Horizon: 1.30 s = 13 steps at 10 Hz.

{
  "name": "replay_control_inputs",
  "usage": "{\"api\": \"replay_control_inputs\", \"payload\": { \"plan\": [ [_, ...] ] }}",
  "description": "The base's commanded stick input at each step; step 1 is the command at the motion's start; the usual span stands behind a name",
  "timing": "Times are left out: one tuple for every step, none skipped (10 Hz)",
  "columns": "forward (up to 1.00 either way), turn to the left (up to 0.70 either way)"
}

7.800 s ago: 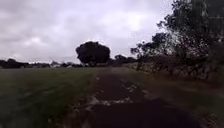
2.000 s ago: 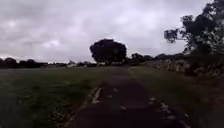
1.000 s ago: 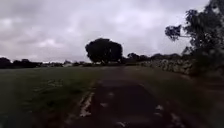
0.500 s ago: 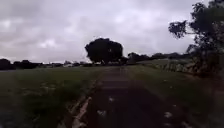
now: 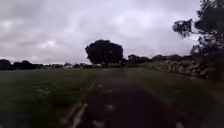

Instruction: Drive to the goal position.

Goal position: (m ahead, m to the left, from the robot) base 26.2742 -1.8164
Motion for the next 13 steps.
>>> {"api": "replay_control_inputs", "payload": {
  "plan": [
    [0.50,0.00],
    [0.50,0.00],
    [0.50,0.00],
    [0.50,0.00],
    [0.50,0.00],
    [0.50,0.00],
    [0.50,0.00],
    [0.50,0.00],
    [0.50,0.00],
    [0.50,0.00],
    [0.50,0.00],
    [0.50,0.00],
    [0.50,0.00]
  ]
}}
